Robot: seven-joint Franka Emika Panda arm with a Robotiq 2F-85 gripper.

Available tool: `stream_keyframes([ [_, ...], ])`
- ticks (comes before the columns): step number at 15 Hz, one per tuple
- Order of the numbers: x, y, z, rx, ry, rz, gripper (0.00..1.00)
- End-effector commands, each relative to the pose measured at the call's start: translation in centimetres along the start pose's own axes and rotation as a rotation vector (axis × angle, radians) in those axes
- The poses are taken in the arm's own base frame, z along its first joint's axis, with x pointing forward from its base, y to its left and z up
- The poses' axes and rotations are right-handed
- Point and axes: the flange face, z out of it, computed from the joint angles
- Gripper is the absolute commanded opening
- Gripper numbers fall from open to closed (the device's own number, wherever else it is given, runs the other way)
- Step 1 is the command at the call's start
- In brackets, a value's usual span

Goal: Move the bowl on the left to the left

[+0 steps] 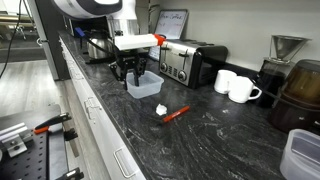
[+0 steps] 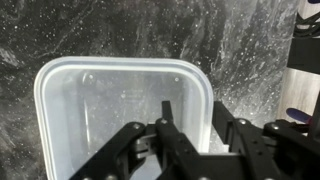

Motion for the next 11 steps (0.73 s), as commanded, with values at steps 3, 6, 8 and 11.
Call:
stream_keyframes([
  [3, -2.5, 0.8, -1.6, -0.037, -0.029, 0.075, 0.92],
  [6, -3.1, 0.7, -3.0, -0.048, -0.039, 0.113, 1.00],
  [8, -3.4, 0.5, -4.1, -0.043, -0.038, 0.159, 1.00],
  [11, -3.8, 0.4, -5.4, -0.044, -0.039, 0.212, 1.00],
])
